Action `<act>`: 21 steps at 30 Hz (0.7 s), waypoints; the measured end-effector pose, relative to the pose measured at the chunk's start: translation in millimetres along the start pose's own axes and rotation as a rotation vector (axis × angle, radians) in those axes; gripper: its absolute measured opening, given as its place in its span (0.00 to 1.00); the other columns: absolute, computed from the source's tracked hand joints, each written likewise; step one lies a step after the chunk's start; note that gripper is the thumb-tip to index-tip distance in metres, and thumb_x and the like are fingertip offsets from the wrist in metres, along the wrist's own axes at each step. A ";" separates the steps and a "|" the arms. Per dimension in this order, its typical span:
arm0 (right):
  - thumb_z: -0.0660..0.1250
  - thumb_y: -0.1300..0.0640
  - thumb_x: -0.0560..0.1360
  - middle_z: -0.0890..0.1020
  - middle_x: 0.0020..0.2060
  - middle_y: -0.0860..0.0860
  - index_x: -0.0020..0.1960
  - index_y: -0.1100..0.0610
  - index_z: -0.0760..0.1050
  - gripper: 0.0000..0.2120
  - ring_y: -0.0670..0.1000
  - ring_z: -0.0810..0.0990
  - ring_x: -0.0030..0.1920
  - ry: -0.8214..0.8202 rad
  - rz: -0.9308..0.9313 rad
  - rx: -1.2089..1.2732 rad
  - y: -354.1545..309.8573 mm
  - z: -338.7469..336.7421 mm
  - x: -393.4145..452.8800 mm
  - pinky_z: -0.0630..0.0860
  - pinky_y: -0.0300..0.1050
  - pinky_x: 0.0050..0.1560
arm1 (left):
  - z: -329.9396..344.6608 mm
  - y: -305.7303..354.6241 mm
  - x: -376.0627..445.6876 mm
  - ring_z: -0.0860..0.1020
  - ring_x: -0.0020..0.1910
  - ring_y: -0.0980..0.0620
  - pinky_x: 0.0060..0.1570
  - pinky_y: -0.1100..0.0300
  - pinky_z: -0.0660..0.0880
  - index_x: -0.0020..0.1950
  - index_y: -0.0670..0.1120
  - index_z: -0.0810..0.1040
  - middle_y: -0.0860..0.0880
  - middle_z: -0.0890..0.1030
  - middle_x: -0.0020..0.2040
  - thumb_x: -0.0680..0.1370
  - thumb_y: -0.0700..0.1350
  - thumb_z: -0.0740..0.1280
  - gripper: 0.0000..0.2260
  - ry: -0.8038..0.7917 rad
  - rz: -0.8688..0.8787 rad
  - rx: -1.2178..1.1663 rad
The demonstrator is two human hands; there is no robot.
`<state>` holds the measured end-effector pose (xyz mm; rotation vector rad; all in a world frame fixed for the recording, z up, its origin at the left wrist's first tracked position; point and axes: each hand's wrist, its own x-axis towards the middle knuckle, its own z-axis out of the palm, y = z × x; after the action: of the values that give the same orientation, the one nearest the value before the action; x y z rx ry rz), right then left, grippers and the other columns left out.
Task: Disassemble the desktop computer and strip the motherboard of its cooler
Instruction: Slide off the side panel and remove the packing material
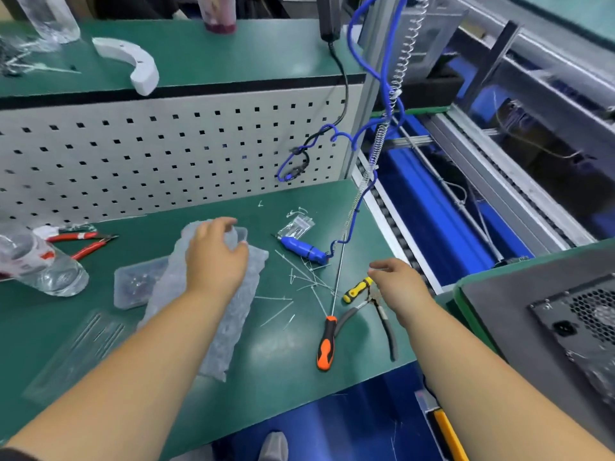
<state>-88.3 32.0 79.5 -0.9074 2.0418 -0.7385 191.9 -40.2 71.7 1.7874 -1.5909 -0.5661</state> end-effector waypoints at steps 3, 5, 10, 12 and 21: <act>0.68 0.53 0.76 0.80 0.50 0.48 0.57 0.52 0.79 0.10 0.49 0.78 0.46 0.033 0.025 0.067 12.6 -13.5 -7.1 0.74 0.45 0.49 | 19.4 23.3 -19.0 0.75 0.57 0.49 0.61 0.52 0.71 0.63 0.47 0.75 0.50 0.75 0.55 0.74 0.42 0.70 0.18 -0.098 0.045 -0.064; 0.68 0.54 0.77 0.81 0.50 0.48 0.53 0.50 0.79 0.06 0.49 0.78 0.46 0.049 0.027 0.084 20.3 -24.1 -13.3 0.74 0.45 0.48 | 32.8 32.7 -29.7 0.76 0.55 0.49 0.59 0.52 0.72 0.62 0.47 0.75 0.49 0.76 0.55 0.74 0.42 0.70 0.17 -0.170 0.096 -0.054; 0.67 0.54 0.77 0.81 0.49 0.47 0.55 0.52 0.79 0.07 0.49 0.79 0.47 0.107 0.003 0.160 38.0 -58.1 -34.5 0.72 0.43 0.43 | 68.7 56.1 -58.6 0.76 0.47 0.55 0.50 0.61 0.71 0.56 0.50 0.78 0.53 0.77 0.49 0.74 0.40 0.69 0.12 -0.393 0.194 -0.062; 0.66 0.55 0.77 0.82 0.45 0.45 0.51 0.51 0.80 0.05 0.47 0.79 0.44 0.121 -0.015 0.184 45.2 -74.5 -45.4 0.72 0.40 0.39 | 85.8 64.2 -68.6 0.77 0.46 0.55 0.49 0.62 0.71 0.54 0.50 0.79 0.52 0.78 0.49 0.74 0.40 0.69 0.10 -0.488 0.209 -0.044; 0.67 0.57 0.76 0.85 0.44 0.51 0.44 0.48 0.81 0.06 0.52 0.81 0.45 0.226 -0.027 0.335 97.7 -144.1 -87.6 0.77 0.47 0.45 | 169.7 87.1 -85.0 0.77 0.58 0.39 0.59 0.51 0.73 0.62 0.47 0.78 0.39 0.77 0.59 0.74 0.44 0.69 0.16 -0.690 0.258 0.357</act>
<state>-201.1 185.5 120.6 -0.6840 2.0156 -1.2018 -1.7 7.3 9.5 1.6756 -2.4810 -0.8770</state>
